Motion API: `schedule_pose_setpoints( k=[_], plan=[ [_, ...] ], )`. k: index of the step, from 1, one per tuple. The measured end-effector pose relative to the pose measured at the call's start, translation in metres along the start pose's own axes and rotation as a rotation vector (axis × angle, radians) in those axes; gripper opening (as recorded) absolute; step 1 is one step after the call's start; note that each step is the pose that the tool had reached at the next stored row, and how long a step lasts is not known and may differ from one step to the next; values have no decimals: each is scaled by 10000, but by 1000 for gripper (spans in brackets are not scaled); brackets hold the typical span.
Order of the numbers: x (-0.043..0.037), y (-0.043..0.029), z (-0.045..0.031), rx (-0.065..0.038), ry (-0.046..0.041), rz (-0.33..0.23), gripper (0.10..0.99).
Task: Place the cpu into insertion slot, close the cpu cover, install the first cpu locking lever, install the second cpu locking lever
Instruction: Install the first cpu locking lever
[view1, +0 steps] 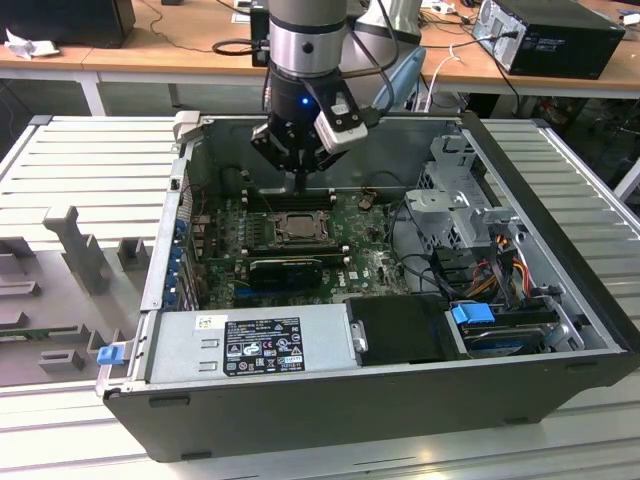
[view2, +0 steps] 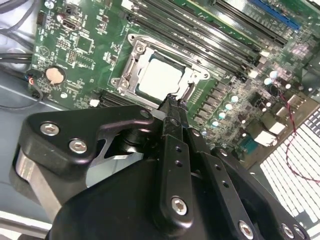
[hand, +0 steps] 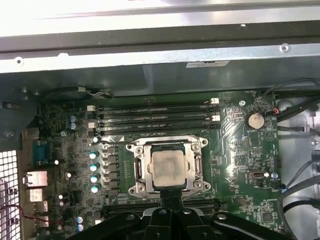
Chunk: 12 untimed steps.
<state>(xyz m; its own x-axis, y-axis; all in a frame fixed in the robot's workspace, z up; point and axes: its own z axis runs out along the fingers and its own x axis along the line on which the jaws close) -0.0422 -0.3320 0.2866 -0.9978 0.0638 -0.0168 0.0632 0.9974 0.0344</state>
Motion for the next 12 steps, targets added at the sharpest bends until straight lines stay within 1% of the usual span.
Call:
schedule_pose_setpoints(
  k=[1, 4, 6, 12],
  plan=[
    [3, -1, 10, -21, -19, -78, 106],
    [18, -2, 28, -32, -118, -163, 106],
    [26, -3, 34, -33, -158, -167, 106],
    [39, -5, 50, -48, -167, -183, 106]
  ],
)
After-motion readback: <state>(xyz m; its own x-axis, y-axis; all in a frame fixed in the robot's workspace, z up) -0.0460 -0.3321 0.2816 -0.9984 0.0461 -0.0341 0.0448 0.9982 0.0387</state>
